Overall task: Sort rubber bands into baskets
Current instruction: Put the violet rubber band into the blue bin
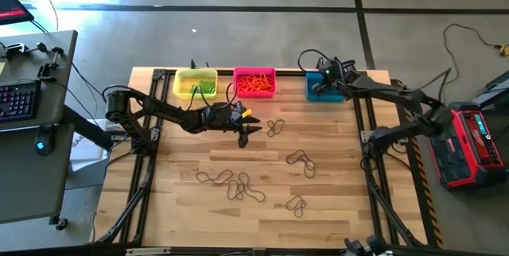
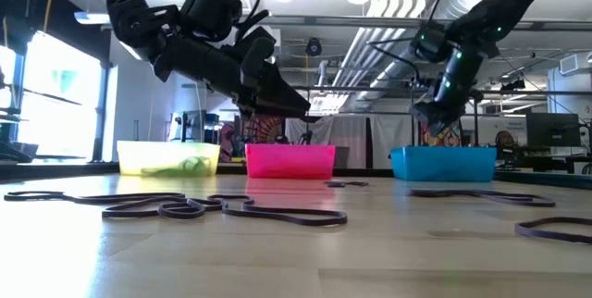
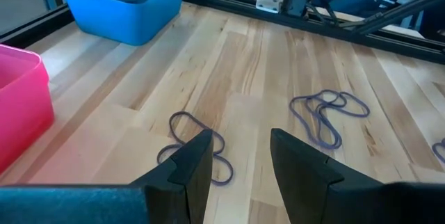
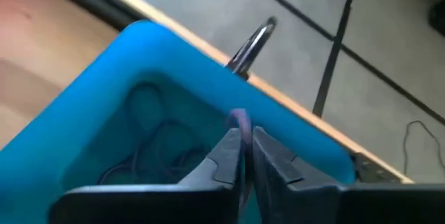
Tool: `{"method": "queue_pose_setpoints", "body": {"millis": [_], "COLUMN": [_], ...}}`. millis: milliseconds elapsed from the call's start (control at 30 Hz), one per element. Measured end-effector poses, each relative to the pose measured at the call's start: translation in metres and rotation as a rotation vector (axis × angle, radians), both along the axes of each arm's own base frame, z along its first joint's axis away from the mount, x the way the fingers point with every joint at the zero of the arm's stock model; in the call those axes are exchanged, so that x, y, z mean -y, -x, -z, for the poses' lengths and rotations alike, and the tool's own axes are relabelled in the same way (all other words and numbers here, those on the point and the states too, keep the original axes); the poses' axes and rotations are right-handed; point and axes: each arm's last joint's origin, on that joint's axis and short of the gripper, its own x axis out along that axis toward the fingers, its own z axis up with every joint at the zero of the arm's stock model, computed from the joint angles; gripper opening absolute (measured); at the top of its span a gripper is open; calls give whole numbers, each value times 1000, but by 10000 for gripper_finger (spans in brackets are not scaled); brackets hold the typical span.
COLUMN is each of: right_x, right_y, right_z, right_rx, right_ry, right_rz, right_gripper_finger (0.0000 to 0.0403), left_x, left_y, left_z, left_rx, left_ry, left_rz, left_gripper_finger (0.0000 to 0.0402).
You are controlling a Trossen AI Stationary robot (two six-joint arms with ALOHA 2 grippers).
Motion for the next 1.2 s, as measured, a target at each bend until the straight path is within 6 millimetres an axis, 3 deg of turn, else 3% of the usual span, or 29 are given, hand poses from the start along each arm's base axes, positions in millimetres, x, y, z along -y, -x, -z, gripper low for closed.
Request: {"method": "queue_pose_setpoints", "body": {"millis": [233, 433, 567, 733, 933, 1200], "right_x": [-2, -14, -31, -54, -81, -113], "right_y": [-1, -5, -4, -7, -21, -35], "right_z": [3, -26, -50, -64, -65, -64], "right_rx": [-7, 18, 134, 279, 306, 306], "right_ry": [-47, 14, 45, -1, -55, -101], "right_rz": [-34, -103, -178, -307, -424, -557], "right_gripper_finger": [120, 183, 188, 188, 189, 189], "left_x": [0, 4, 5, 4, 1, -6], "left_y": [0, -8, -14, -15, -16, -40], "left_z": [1, -3, -7, -9, -11, -4], "left_rx": [-13, -91, -185, -201, -197, -255], "left_ry": [13, 30, -18, -79, -83, -146], "left_rz": [11, 56, 52, 61, 64, 176], "left_gripper_finger": [138, 138, 138, 140, 156, 170]}}
